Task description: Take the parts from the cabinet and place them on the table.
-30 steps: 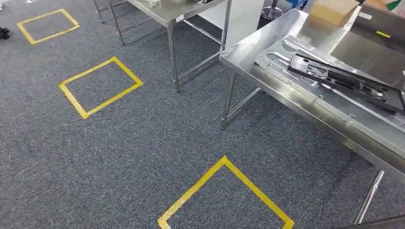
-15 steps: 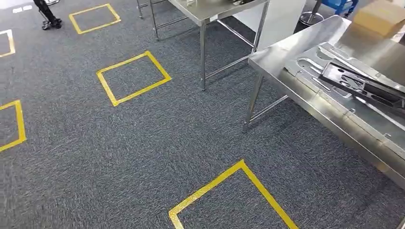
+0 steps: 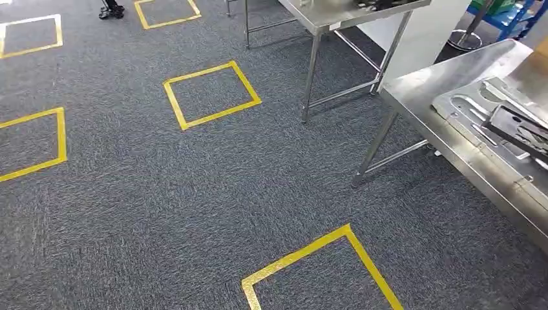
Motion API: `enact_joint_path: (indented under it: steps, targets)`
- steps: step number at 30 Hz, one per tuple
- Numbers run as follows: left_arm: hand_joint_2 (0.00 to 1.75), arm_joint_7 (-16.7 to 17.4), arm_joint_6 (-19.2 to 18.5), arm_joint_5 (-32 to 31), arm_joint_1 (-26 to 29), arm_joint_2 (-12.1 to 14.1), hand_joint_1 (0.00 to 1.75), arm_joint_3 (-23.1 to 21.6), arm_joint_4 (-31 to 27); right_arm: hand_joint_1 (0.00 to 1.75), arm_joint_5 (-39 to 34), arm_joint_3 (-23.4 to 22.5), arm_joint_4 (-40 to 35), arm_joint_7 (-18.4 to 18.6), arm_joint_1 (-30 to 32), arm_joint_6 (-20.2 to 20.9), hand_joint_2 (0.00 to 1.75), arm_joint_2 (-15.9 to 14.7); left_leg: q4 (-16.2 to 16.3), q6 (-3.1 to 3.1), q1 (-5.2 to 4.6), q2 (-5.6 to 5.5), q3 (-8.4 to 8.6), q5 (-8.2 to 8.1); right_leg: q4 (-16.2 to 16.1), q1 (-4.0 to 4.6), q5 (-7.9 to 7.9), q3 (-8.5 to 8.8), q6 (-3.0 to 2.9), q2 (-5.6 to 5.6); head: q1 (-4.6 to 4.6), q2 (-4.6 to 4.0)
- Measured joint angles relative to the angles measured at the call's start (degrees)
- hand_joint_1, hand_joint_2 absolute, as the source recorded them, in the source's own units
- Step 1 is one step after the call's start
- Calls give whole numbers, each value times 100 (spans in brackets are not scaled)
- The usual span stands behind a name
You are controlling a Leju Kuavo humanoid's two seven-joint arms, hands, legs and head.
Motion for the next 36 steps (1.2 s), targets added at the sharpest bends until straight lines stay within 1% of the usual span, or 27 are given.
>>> enact_joint_path:
  steps: [1,2,3,5,7,8,9,10,12,13,14,15,16,17,18,19,23,24,25,26,28,29,31,32,33,34,36]
  targets:
    - [0,16,29,0,-5,-11,0,0,0,0,22,0,0,-33,-1,-5,0,-2,9,-3,-4,-77,8,1,-503,7,290,237,-35,49,0,0]
    - [0,26,39,0,-12,-28,0,0,0,0,35,-2,0,-51,-1,-11,0,-9,17,-11,-4,-140,11,2,-1008,16,535,471,-77,200,0,0]
    - [0,40,48,0,-24,-57,0,0,0,0,46,0,2,-70,14,-15,0,-35,21,-39,-14,-183,-13,15,-1282,16,499,595,-126,510,0,-2]
    - [0,53,86,9,-37,-70,0,0,0,0,72,0,4,-112,-3,-31,0,-37,32,-111,9,-292,-64,41,-1340,42,523,586,-133,413,0,0]
    - [0,42,94,33,-21,-81,0,7,2,0,120,2,4,-127,-47,-33,0,-46,-7,-191,32,-411,-74,77,-1363,63,544,598,-188,307,0,0]
    - [0,31,94,68,-20,-81,0,9,0,0,136,4,4,-127,-57,-33,0,-41,22,-216,3,-384,-88,56,-1460,-19,597,633,-242,228,-2,0]
    - [0,16,92,96,-21,-81,0,11,0,0,149,4,4,-125,-55,-26,0,-42,152,-226,-9,-82,-136,-48,-1502,0,609,660,-276,145,0,0]
    - [0,11,88,94,-29,-81,0,11,0,0,149,4,4,-125,-41,-18,0,-44,445,-239,-2,102,-279,-252,-1501,9,609,659,-302,76,0,-2]
    - [0,-2,48,85,-31,-81,0,11,0,0,149,4,4,-110,-20,4,0,-46,1369,-298,36,209,-707,-713,-1497,33,600,655,-314,-95,-2,0]
    - [0,-2,18,79,-27,-81,0,11,0,0,149,4,4,-101,-20,13,0,-52,1735,-324,48,221,-872,-830,-1489,37,598,646,-314,-171,-2,0]
    - [0,-2,7,77,-16,-81,0,11,2,0,149,4,4,-94,-23,17,0,-55,1829,-339,62,233,-907,-802,-1486,39,597,643,-312,-240,-2,0]
    - [0,-2,0,81,-10,-79,0,11,0,0,149,4,4,-92,-27,17,0,-55,1654,-347,70,254,-803,-661,-1483,39,589,645,-302,-304,-2,0]
    - [0,-2,-2,81,-6,-76,0,13,0,0,149,4,4,-92,-34,17,0,-55,1193,-347,74,287,-551,-418,-1472,38,579,654,-287,-373,-2,0]
    - [0,-2,-2,79,-10,-74,0,13,0,0,147,4,4,-90,-38,20,0,-55,619,-335,73,384,-232,-176,-1459,36,564,665,-267,-435,-2,0]
    - [0,-4,-4,79,-17,-74,0,13,0,0,147,4,4,-90,-38,20,0,-55,137,-310,64,595,48,-39,-1436,45,543,681,-238,-487,-2,-2]
    - [0,-4,-11,79,-32,-74,0,13,0,0,147,4,4,-90,-24,20,0,-55,10,-269,4,679,93,-113,-1404,90,510,672,-192,-531,-2,-2]
    - [0,-6,-13,79,6,-74,0,15,0,0,147,4,4,-90,-101,20,0,-59,-28,-122,2,449,45,-54,-1410,65,494,718,-70,-690,0,0]
    - [0,-6,-13,79,7,-76,0,15,0,0,147,4,4,-88,-96,20,0,-66,-53,-89,34,415,84,-21,-1345,26,431,709,-20,-479,2,-2]
    - [0,-6,-13,79,-3,-76,0,15,0,0,147,4,4,-88,-82,20,0,-66,-57,-63,36,360,64,-7,-1114,19,225,600,-3,-190,2,0]
    - [0,-6,-24,77,-13,-76,0,15,0,0,140,4,7,-86,-64,22,0,-66,-57,-40,31,322,45,8,-719,9,-28,420,0,-78,0,0]
    - [0,-6,-39,72,-13,-81,0,15,0,0,127,4,7,-42,-39,22,0,-70,-52,-23,7,192,16,20,205,10,-411,-20,5,-23,2,0]
    - [0,-6,-43,72,-10,-79,0,15,0,0,123,4,7,-31,-34,17,0,-74,-45,-23,1,125,12,23,404,9,-416,-123,3,-20,0,-2]
    - [0,-4,-59,68,-3,-79,0,15,0,0,118,4,7,-11,-17,-9,0,-76,-25,-30,2,-23,17,24,-14,9,-24,47,-26,2,2,0]
    - [0,-4,-61,63,-8,-79,0,15,0,0,118,4,7,-2,-14,-33,0,-74,-12,-36,3,-99,23,23,-493,8,257,263,-48,47,2,0]
    - [0,-2,-61,61,-16,-81,0,15,0,0,118,4,7,-3,-12,-63,0,-74,-4,-55,5,-165,27,20,-996,0,510,487,-73,198,2,0]
    - [0,0,-57,61,-14,-83,0,15,2,0,123,4,7,-3,5,-99,0,-76,0,-83,8,-215,10,26,-1261,-8,484,605,-108,510,2,0]
    - [0,7,-6,61,-36,-83,0,15,2,0,145,4,9,-24,0,-155,0,-70,27,-168,14,-323,-53,52,-1316,18,503,585,-116,443,0,0]
